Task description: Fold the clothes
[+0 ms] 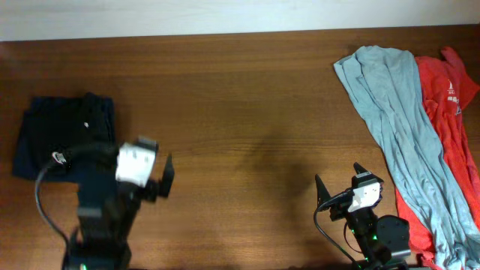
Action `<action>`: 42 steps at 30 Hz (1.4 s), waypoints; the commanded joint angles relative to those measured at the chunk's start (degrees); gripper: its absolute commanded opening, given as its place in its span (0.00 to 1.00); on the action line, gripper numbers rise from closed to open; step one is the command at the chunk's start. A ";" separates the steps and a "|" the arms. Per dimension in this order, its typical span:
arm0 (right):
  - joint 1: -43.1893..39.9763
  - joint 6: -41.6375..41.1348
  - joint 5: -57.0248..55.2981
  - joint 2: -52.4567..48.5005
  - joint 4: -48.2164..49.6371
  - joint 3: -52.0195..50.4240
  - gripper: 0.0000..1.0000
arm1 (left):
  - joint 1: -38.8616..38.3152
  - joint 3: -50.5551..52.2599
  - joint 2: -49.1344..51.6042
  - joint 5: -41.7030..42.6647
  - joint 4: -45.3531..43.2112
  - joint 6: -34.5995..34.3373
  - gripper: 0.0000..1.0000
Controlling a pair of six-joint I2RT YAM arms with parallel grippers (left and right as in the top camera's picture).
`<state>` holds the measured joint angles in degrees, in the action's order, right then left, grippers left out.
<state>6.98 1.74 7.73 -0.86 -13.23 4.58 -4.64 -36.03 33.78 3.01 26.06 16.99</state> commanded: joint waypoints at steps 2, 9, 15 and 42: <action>0.50 -0.07 -0.72 0.50 0.17 -0.57 0.99 | 1.99 12.28 -14.34 2.99 -2.71 0.81 0.99; 0.50 -0.07 -0.72 0.50 0.20 -0.57 0.99 | 3.37 27.02 -25.42 5.18 -13.77 -0.74 0.99; 0.50 -0.07 -0.72 0.50 0.20 -0.57 0.98 | 3.19 33.57 -32.89 5.16 -17.90 -4.72 0.99; 0.50 -0.07 -0.72 0.50 0.20 -0.57 0.98 | 2.56 34.18 -33.42 4.72 -19.39 -4.74 0.99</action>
<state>6.98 1.74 7.73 -0.84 -13.21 4.54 -1.87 -2.66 0.80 7.14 6.98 12.99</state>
